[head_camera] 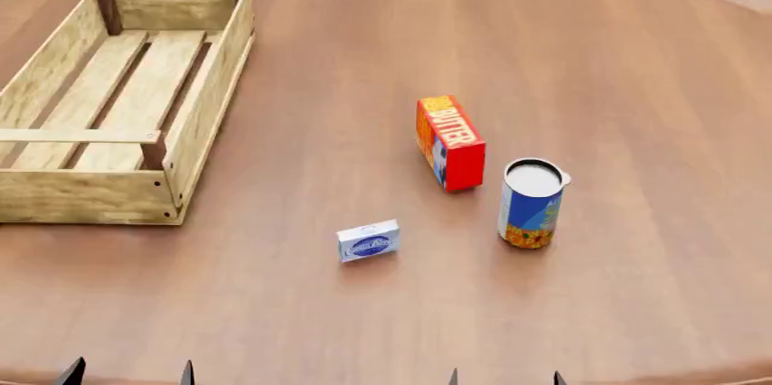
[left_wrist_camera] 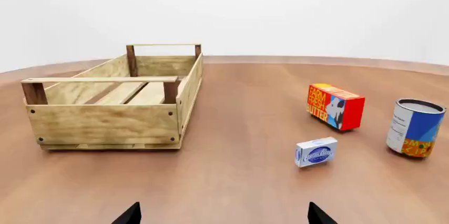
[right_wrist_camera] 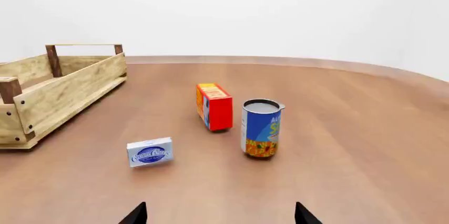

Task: Pick up the cream cheese and put it in the tray.

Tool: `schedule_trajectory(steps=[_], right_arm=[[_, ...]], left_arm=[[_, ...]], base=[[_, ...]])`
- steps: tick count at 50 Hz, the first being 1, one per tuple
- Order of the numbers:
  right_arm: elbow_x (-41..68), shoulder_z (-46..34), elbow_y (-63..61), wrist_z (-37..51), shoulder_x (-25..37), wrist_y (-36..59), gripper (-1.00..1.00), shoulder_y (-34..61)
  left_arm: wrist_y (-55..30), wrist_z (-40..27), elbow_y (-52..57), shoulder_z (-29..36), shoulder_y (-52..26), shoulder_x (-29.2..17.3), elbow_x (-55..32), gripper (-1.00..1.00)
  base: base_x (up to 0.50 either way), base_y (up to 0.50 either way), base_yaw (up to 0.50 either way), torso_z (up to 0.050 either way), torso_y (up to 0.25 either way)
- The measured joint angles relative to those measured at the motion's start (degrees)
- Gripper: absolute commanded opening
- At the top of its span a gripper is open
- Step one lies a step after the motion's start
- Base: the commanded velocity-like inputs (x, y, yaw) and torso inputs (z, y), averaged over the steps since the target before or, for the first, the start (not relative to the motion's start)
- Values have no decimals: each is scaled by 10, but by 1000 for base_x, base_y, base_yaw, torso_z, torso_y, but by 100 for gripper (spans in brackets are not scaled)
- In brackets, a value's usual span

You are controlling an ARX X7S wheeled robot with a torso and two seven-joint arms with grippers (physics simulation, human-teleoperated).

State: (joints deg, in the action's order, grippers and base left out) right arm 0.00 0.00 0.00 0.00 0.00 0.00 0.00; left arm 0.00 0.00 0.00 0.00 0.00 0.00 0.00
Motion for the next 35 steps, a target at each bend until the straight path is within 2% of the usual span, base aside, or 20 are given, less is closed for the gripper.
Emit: schedule_trajectory(steps=[14, 26, 35], right_arm=[[-2, -22, -6, 32, 14, -18, 100, -9], [1, -43, -31, 56, 29, -50, 100, -27], [-2, -48, -63, 80, 37, -110, 100, -52]], left_arm=[[19, -26, -17, 22, -3, -18, -5, 100], [74, -57, 0, 42, 14, -31, 8, 100], [134, -80, 38, 50, 41, -40, 13, 100]], base=[[0, 0, 0, 0, 0], [0, 0, 0, 0, 0], [0, 0, 0, 0, 0]])
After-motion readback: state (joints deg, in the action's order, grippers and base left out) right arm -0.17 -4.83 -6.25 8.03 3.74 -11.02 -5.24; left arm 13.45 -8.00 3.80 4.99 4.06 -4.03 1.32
